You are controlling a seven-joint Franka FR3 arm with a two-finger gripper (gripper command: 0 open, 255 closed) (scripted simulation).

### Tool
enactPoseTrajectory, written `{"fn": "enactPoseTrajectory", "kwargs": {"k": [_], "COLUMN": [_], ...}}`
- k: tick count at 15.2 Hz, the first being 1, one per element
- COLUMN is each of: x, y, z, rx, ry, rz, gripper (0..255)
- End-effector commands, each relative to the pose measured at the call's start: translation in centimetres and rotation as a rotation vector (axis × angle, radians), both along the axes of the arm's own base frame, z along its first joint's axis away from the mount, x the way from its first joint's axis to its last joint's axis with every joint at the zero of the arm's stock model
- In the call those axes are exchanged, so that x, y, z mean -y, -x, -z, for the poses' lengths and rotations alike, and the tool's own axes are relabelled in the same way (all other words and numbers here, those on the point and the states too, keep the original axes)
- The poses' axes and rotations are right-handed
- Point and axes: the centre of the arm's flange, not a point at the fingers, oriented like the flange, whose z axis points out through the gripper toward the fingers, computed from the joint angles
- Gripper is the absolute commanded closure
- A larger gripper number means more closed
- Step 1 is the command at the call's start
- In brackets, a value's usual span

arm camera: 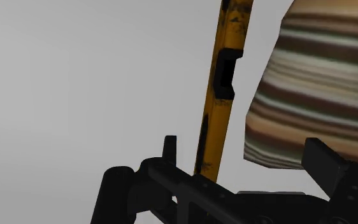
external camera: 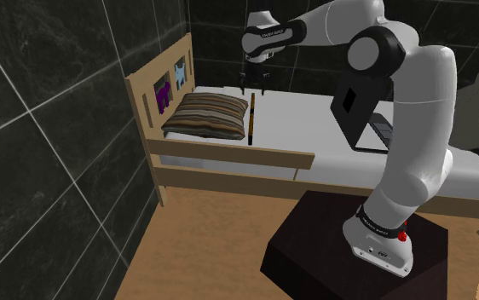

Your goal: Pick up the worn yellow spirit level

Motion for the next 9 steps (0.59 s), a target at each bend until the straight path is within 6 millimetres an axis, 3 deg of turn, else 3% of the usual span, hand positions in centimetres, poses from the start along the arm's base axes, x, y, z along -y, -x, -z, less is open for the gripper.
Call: {"fn": "enactPoseTrajectory", "kwargs": {"k": [1,4,9], "x": [1.9,4.3,4.3], "y": [-1.4,-3.1,-3.1], "z": [1.4,3.1,5.8], "rx": [-0.010,-0.022,-0.022], "ry": [0.007,0.016,0.016], "rz": [0.044,0.099,0.099], "gripper": [0,0,0]}}
